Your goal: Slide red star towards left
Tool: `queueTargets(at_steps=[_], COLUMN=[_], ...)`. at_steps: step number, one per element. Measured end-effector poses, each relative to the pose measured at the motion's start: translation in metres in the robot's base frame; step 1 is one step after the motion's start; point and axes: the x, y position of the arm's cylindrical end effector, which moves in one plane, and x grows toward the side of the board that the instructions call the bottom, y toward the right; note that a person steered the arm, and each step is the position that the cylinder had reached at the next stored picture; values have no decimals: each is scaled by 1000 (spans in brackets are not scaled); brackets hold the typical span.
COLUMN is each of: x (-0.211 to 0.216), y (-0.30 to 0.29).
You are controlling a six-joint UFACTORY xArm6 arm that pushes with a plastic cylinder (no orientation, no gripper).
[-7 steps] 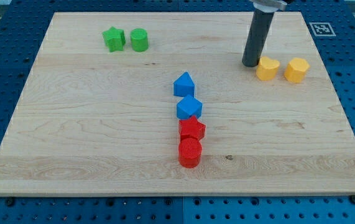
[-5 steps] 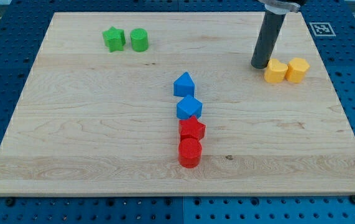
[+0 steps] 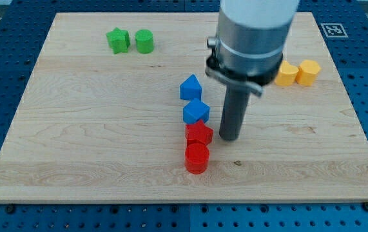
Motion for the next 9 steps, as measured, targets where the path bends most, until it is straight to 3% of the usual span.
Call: queueTargets(at_steps=[1,4,6,9], x=[10,-16,-16,-25], y=[0,-2,-65,-70])
